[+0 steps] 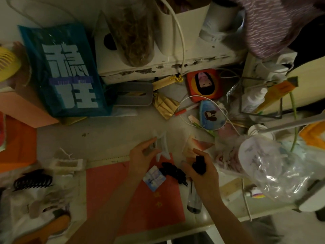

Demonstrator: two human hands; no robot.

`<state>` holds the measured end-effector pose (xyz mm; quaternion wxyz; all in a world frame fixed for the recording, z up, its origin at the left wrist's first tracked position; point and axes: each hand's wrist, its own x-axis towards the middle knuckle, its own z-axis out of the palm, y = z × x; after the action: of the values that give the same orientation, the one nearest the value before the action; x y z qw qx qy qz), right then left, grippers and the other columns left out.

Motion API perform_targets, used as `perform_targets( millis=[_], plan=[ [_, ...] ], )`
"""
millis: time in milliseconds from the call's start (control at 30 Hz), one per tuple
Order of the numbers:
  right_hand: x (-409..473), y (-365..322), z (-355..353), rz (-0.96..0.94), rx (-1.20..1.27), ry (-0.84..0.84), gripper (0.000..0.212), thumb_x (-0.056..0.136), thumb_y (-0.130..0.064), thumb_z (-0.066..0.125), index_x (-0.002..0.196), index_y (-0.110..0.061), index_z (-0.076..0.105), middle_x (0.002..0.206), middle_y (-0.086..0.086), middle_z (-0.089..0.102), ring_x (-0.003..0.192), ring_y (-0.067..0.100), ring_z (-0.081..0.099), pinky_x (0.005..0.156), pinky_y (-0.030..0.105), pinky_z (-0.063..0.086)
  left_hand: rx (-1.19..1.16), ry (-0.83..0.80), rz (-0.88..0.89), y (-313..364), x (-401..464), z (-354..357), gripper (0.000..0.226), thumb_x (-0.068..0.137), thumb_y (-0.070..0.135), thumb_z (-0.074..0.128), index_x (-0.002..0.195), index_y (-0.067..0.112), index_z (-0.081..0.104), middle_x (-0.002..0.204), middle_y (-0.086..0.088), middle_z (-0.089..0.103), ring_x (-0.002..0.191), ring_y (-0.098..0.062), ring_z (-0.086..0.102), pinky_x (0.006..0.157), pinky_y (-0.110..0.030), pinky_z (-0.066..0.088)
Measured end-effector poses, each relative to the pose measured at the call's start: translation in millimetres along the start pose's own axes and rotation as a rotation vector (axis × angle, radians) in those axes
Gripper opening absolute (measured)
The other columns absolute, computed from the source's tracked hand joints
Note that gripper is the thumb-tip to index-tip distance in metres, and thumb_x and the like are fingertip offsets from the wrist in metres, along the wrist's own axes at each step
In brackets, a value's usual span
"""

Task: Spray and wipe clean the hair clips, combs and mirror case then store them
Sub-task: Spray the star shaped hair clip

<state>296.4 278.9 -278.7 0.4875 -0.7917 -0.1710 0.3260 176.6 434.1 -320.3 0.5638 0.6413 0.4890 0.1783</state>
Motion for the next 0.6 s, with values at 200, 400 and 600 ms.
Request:
perform_targets(
  millis=[200,400,600],
  plan=[
    [-0.5,0.3,-0.3,-0.005,0.007,-0.006,0.042,0.081,-0.015,0.074,0.107,-0.040,0.053,0.091,-0.033,0.064,0.084,-0.009,0.062,0.069,0.007,0.047,0.009,0.023,0.004,-2.9,3.6,-0.9,0.035,0.079,0.000,0.071,0.111,0.015,0.069,0.101,-0.004,0.070,0.094,-0.020,0.066,0.088,-0.031,0.052],
    [0.9,-2.3,-2.3,-0.004,0.019,-0.004,0.043,0.080,-0.010,0.075,0.104,-0.038,0.054,0.092,-0.017,0.065,0.086,-0.008,0.061,0.070,0.007,0.047,-0.010,0.046,0.016,8.1,-3.4,-11.5,0.039,0.079,0.001,0.072,0.103,0.031,0.067,0.098,-0.003,0.072,0.090,-0.019,0.068,0.083,-0.034,0.054],
    [6.1,-29.0,0.5,-0.051,0.111,-0.089,0.043,0.082,-0.005,0.070,0.121,-0.015,0.055,0.098,-0.001,0.068,0.086,0.000,0.066,0.075,0.020,0.054,-0.203,0.065,0.001,48.1,-15.2,-32.0,0.037,0.079,-0.008,0.068,0.106,0.017,0.069,0.096,-0.004,0.071,0.080,-0.002,0.070,0.070,-0.009,0.051]
  ],
)
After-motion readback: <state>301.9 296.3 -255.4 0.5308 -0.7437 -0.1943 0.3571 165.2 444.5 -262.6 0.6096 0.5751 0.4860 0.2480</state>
